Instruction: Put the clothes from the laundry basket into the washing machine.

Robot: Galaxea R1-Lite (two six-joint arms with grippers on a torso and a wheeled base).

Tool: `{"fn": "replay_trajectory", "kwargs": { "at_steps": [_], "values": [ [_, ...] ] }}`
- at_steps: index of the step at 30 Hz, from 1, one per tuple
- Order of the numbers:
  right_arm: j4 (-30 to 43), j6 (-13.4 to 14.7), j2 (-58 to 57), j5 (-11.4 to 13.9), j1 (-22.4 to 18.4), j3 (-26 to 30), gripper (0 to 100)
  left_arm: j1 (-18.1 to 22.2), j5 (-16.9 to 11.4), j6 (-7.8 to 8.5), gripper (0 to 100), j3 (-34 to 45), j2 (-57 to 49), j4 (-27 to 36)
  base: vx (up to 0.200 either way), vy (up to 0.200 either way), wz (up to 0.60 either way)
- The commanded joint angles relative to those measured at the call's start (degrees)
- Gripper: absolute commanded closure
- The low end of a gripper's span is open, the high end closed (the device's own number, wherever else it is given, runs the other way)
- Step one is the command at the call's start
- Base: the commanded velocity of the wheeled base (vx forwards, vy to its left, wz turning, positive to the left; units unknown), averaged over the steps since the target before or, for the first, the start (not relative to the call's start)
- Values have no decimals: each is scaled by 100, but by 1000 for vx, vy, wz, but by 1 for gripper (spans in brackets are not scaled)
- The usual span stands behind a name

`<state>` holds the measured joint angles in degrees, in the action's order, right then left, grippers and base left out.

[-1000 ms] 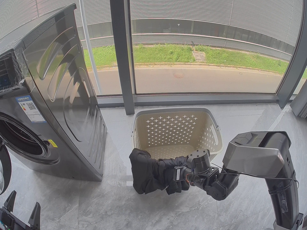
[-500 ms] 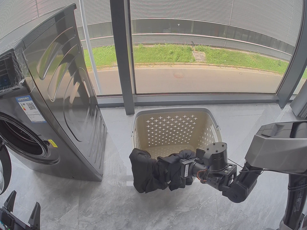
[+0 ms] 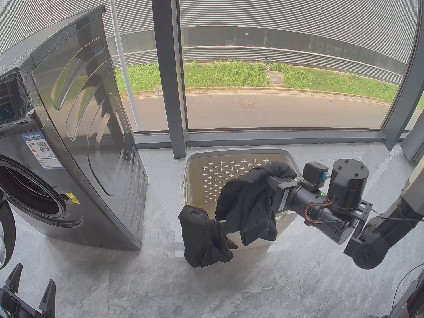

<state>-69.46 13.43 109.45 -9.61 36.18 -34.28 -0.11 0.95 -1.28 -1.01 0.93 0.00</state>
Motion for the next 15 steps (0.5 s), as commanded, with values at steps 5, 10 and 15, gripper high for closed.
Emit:
{"fn": "replay_trajectory", "kwargs": {
  "at_steps": [5, 10, 15],
  "values": [
    [196, -412, -1576, -164, -50, 238, 100, 2, -16, 23, 0, 101, -93, 0, 0, 0, 0],
    [205, -570, -1936, -76, -6, 273, 100, -7, -34, 5, 0, 101, -93, -9, 0, 0, 0],
    [214, -631, -2235, -41, 64, 422, 100, -7, -42, -39, 0, 101, -93, -9, -80, 0, 0]
  ]
}}
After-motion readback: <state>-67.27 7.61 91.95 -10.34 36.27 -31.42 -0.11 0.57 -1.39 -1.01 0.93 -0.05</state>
